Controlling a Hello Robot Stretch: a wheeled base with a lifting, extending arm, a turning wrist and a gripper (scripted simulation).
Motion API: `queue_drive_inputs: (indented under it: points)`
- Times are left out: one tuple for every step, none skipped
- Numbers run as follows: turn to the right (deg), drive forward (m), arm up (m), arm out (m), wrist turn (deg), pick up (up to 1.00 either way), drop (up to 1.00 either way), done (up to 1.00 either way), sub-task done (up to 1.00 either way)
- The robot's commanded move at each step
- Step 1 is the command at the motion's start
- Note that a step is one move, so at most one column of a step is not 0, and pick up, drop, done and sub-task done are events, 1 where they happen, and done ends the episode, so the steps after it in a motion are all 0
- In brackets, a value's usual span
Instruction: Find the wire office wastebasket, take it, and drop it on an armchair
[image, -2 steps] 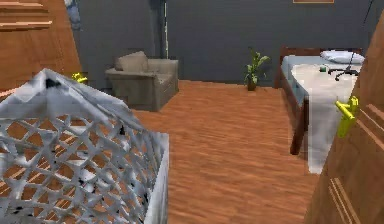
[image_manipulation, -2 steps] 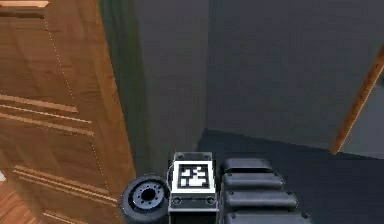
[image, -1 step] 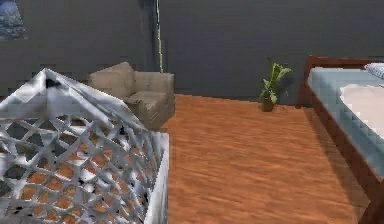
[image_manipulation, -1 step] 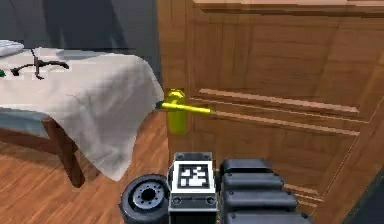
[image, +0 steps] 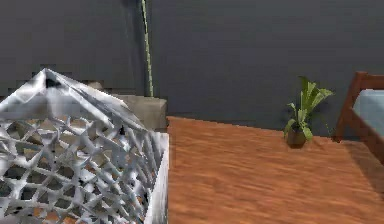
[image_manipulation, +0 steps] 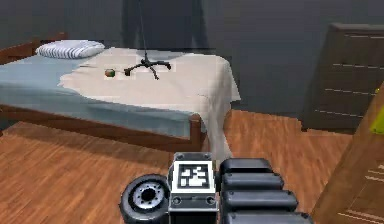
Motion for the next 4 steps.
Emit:
queue_drive_inputs:
  points:
    - [0.0, 1.00, 0.00, 0.00, 0.0, 0.00, 0.00, 0.00, 0.00]
    - [0.0, 0.35, 0.00, 0.00, 0.0, 0.00, 0.00, 0.00, 0.00]
    - [-45.0, 0.00, 0.00, 0.00, 0.0, 0.00, 0.00, 0.00, 0.00]
    - [-45.0, 0.00, 0.00, 0.00, 0.0, 0.00, 0.00, 0.00, 0.00]
